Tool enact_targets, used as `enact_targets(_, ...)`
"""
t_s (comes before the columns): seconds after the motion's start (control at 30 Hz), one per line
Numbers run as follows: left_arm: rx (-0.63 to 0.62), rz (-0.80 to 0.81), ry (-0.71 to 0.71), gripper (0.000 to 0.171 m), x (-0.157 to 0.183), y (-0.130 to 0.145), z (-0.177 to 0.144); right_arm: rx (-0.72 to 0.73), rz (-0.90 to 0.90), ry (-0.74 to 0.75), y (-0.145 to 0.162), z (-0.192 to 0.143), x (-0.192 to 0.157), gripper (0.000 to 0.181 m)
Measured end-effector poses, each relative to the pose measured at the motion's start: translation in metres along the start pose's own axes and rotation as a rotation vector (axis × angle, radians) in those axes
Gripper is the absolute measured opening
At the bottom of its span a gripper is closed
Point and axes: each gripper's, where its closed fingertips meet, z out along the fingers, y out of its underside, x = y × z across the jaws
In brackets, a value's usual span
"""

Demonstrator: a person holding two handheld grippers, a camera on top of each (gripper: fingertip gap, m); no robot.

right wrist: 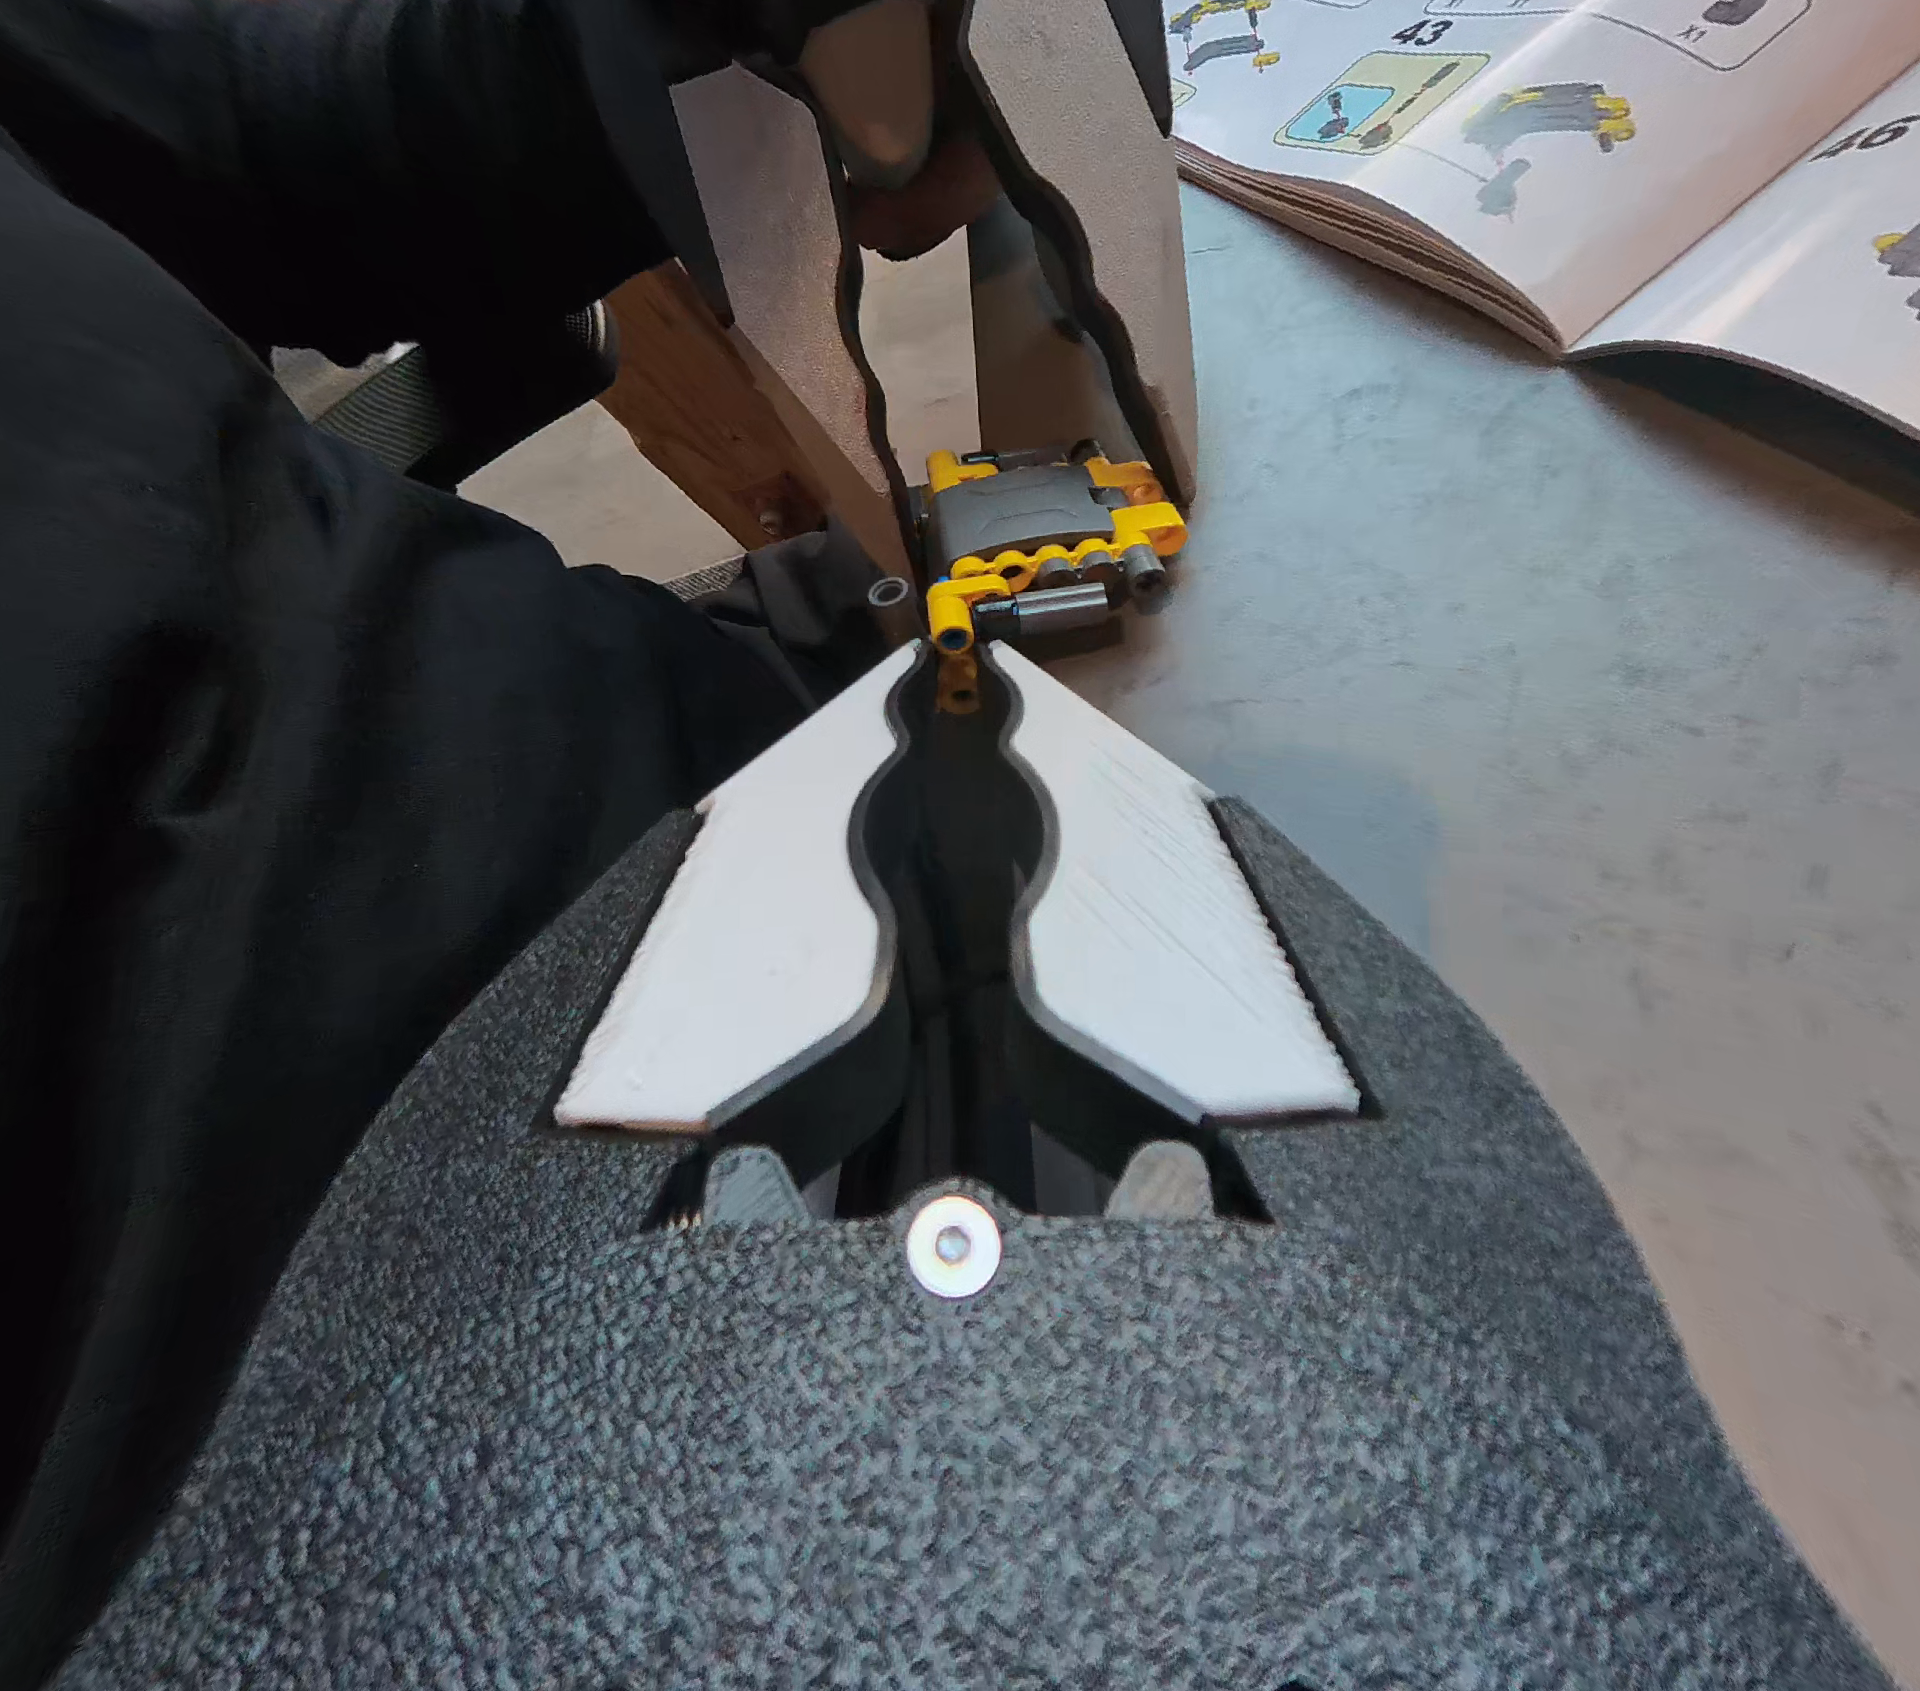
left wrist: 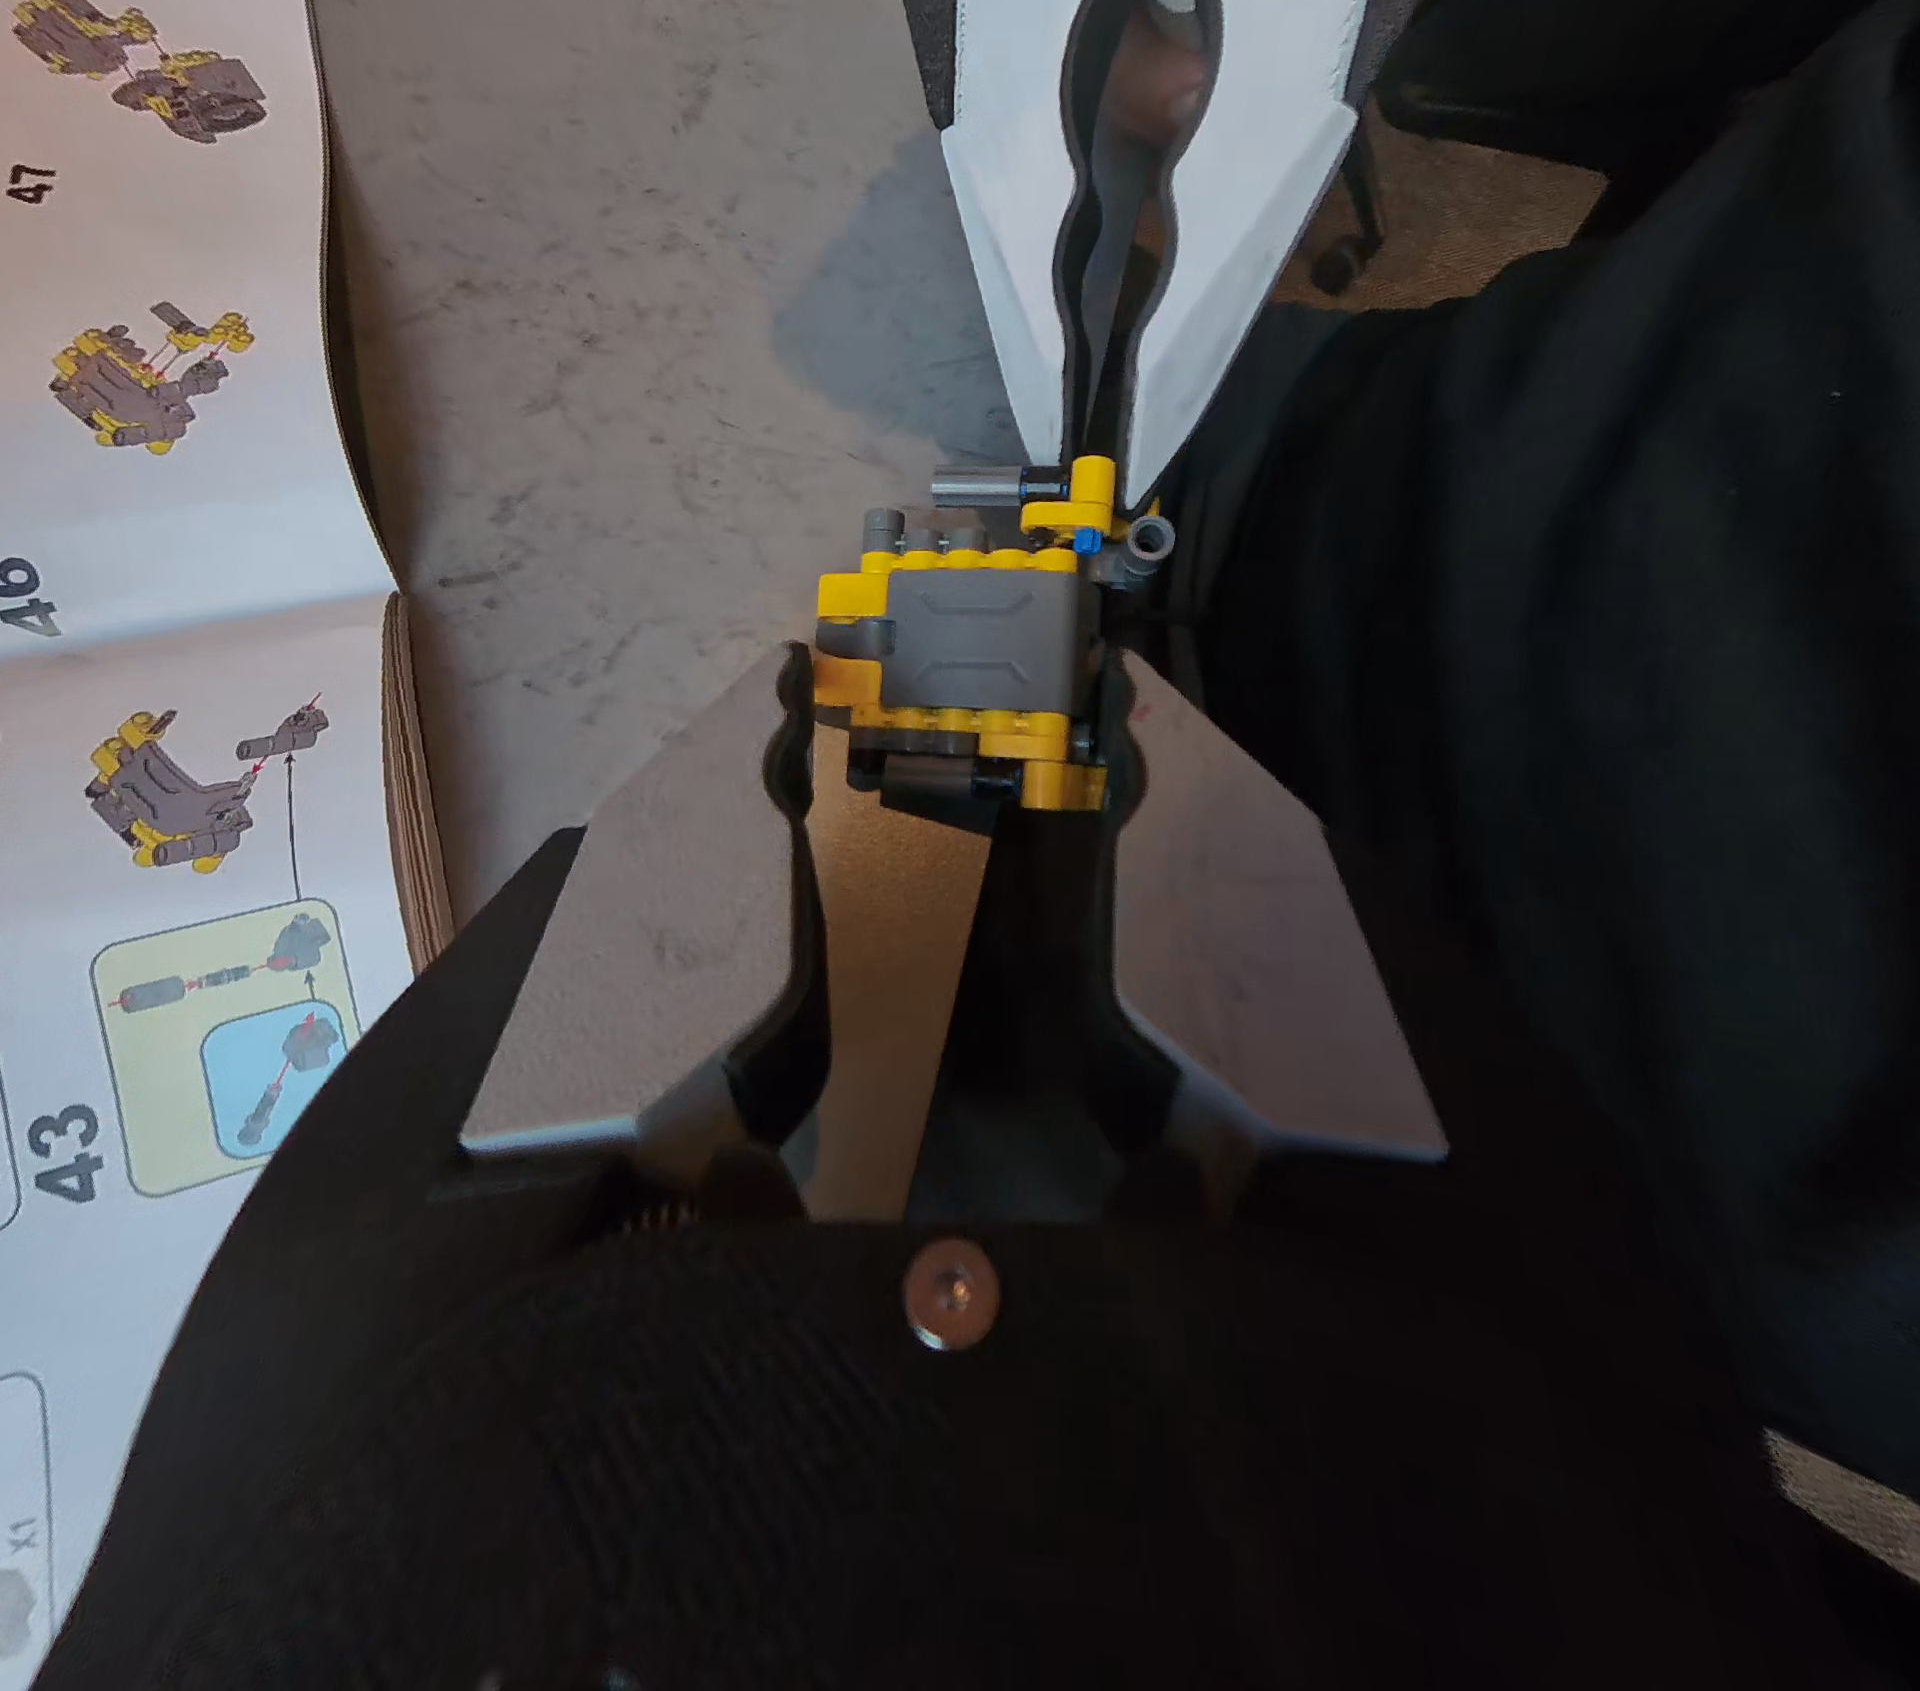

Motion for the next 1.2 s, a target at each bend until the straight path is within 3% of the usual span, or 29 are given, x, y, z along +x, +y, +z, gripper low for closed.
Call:
enact_targets(0.53,-0.01,0.055,-0.111,0.052,-0.017,-0.013,-0.007,-0.021,-0.026,0.028,-0.012,-0.008,0.013,0.006)
enact_targets(0.93,-0.004,0.12,-0.154,0.052,-0.038,-0.017,0.001,-0.167,-0.213,0.051,-0.006,-0.012,0.037,0.009)
enact_targets(1.2,0.009,0.116,-0.159,0.052,-0.04,-0.017,-0.001,-0.141,-0.318,-0.026,-0.008,-0.011,0.04,0.015)
